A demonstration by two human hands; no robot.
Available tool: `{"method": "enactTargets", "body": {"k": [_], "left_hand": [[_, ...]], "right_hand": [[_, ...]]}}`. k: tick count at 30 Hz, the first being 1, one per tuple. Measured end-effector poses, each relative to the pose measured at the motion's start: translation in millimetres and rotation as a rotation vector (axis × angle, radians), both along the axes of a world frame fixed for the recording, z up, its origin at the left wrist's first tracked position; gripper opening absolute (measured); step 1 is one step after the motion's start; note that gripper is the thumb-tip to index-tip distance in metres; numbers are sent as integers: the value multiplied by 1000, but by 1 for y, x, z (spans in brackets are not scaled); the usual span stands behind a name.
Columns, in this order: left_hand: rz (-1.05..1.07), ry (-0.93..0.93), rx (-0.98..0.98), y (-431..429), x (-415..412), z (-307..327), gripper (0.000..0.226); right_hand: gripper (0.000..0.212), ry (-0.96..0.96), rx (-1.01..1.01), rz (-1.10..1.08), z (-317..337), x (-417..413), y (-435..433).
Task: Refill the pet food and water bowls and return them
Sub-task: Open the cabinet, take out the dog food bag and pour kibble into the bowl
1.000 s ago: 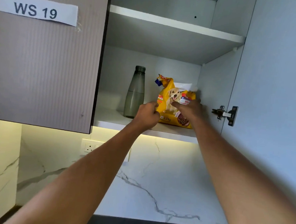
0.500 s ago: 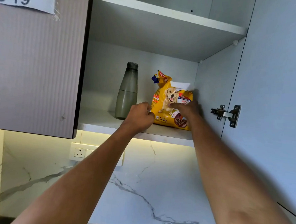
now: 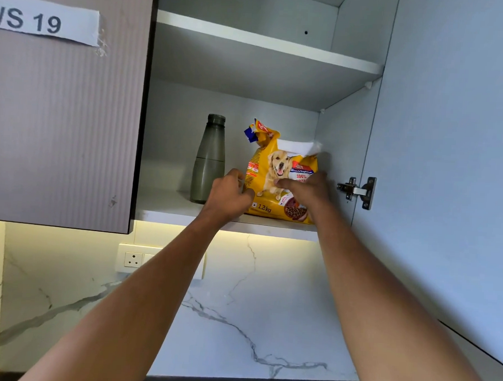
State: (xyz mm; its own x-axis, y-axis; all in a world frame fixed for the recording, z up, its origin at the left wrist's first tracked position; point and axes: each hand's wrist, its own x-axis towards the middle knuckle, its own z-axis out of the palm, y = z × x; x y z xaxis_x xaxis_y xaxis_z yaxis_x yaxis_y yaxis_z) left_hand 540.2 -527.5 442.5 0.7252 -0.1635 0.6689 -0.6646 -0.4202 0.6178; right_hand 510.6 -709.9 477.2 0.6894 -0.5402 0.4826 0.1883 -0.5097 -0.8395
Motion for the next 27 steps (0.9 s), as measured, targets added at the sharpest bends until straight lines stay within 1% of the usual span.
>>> {"method": "enactTargets", "body": {"k": [4,7,8,9,11,14,19,22,24,27], "left_hand": [[-95,61,-77,6,-13,1,55],[-197,190,-214,19,-28,-1,75],[-239,216,-237,24,-32,-4,78],[-269,220,-243,28,-37,-6,78],[-313,202,-254,35,-53,-11,69],[-352,172,-296,49,-81,-20,61],[-456,221,-273,79,-131,-47,71],[-470,250,-334,99,-158,-82,75],[-478,298,-380,114,-176,-116,72],[-429,391,-439,141,-199,-183,67]], "right_hand": [[93,-22,-12,-1,-3,-25,9],[88,-56,-25,8,-6,-50,21],[84,-78,-26,16,-8,-60,25],[81,-103,-32,18,-11,-68,30],[77,-166,-46,-6,-18,-89,42],[76,-260,-39,-82,-38,-119,57],[78,-298,-17,-94,-83,-173,89],[72,-302,-10,-51,-125,-205,117],[72,-280,3,-5,-159,-225,132],[72,-199,32,41,-218,-248,152]]}}
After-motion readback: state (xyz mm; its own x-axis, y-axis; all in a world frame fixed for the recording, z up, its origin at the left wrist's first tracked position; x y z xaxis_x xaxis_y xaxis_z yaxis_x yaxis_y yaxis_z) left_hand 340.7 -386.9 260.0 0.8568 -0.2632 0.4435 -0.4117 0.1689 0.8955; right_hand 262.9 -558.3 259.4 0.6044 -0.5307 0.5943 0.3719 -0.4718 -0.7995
